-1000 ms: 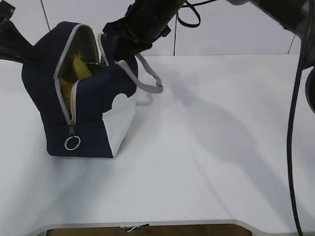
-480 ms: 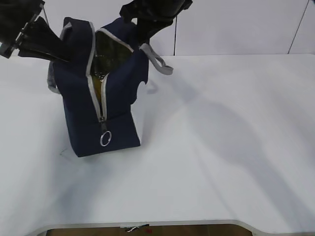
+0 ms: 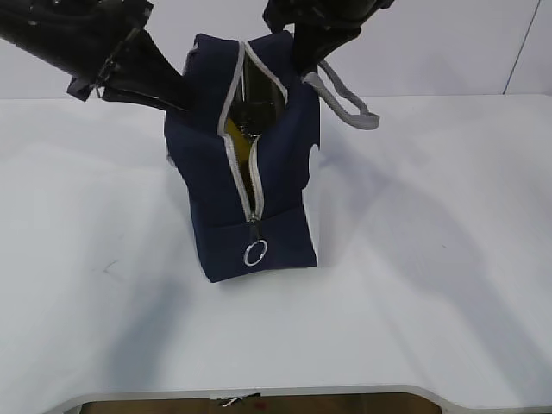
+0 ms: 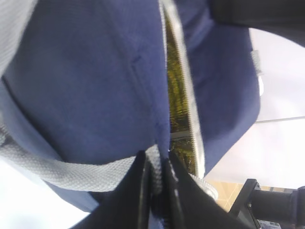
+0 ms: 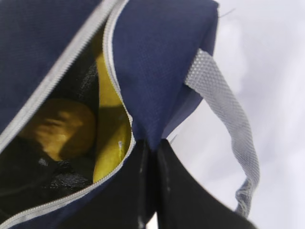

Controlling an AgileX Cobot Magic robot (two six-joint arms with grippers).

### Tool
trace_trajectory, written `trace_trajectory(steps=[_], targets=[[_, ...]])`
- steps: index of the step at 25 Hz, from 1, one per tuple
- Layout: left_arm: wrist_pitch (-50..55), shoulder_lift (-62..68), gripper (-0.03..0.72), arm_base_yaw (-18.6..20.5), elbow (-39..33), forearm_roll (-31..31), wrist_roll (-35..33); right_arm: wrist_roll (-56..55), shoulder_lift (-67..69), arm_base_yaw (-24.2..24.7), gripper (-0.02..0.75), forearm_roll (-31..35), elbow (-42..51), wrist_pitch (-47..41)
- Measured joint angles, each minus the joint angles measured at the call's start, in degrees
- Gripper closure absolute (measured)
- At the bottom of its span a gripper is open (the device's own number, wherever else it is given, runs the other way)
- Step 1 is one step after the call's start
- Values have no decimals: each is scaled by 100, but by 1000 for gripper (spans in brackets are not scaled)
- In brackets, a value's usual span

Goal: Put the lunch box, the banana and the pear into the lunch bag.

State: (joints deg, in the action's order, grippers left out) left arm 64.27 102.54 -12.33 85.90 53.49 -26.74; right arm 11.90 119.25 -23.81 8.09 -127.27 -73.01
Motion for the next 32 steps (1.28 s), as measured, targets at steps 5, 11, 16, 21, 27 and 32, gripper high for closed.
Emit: trace_trajectory(steps=[5, 11, 16, 21, 27, 32], targets=[[-53, 22, 664, -23, 0, -99, -22, -191, 0, 0, 715, -120, 5, 0], [-109, 22, 605, -49, 0, -123, -34, -286, 11, 0, 583, -144, 5, 20], [-224, 90, 514, -192, 0, -126, -34, -307, 57, 0, 391, -144, 213, 77], [-224, 110, 349, -202, 0, -106, -34, -388, 57, 0, 297, -65, 341, 77], [177, 110, 265, -202, 402, -106, -34, -411, -452, 0, 293, 146, 341, 79], [502, 98, 265, -202, 868, -264, 112, -414, -854, 0, 293, 264, 341, 79]])
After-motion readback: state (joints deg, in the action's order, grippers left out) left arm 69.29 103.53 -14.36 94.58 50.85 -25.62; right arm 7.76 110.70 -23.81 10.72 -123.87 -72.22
